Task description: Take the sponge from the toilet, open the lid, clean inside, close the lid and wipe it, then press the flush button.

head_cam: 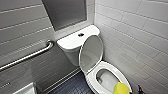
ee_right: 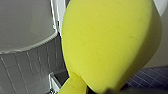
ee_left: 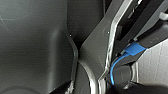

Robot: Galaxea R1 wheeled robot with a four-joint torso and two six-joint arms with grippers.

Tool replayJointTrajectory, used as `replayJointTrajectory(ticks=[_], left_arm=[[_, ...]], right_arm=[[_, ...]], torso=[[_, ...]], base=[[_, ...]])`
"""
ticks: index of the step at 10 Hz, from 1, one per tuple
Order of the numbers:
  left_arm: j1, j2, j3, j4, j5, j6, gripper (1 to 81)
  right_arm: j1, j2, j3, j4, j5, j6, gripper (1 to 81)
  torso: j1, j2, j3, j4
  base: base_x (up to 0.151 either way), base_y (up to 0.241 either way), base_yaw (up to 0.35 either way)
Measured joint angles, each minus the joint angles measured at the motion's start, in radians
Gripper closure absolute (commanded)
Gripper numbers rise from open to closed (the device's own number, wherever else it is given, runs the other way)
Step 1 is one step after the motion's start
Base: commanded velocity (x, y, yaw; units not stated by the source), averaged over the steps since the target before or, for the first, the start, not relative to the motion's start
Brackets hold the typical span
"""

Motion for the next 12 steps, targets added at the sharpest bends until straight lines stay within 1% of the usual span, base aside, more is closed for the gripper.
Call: replayJointTrajectory(ticks=[1,4,5,7,10,12], left_arm=[[0.0,0.005,-0.006,0.0,0.003,0.0,1.0],[0.0,0.013,-0.019,-0.001,0.004,0.0,1.0],[0.0,0.019,-0.03,-0.001,0.004,0.0,1.0],[0.0,0.034,-0.053,-0.001,0.004,0.0,1.0],[0.0,0.039,-0.058,-0.001,0.006,-0.001,1.0],[0.0,0.039,-0.058,-0.001,0.007,-0.002,1.0]], right_arm=[[0.034,0.049,-0.036,0.0,-0.027,0.002,81.1],[0.192,0.302,-0.235,0.001,-0.108,0.004,81.1],[0.222,0.371,-0.306,0.001,-0.132,0.004,81.1],[0.252,0.509,-0.444,0.0,-0.204,0.004,81.1],[0.327,0.644,-0.626,0.0,-0.243,0.009,81.1],[0.359,0.724,-0.731,0.001,-0.267,0.056,81.1]], torso=[[0.0,0.0,0.0,-0.001],[0.0,0.0,0.0,0.0],[0.0,0.0,0.0,0.0],[0.001,0.0,0.0,0.0],[0.001,0.001,0.0,0.001],[0.001,0.001,0.0,0.001]], base=[[0.0,0.0,0.0],[0.0,0.0,0.0],[0.0,0.0,0.0],[0.0,0.0,0.0],[0.0,0.0,0.0],[0.0,0.0,0.0]])
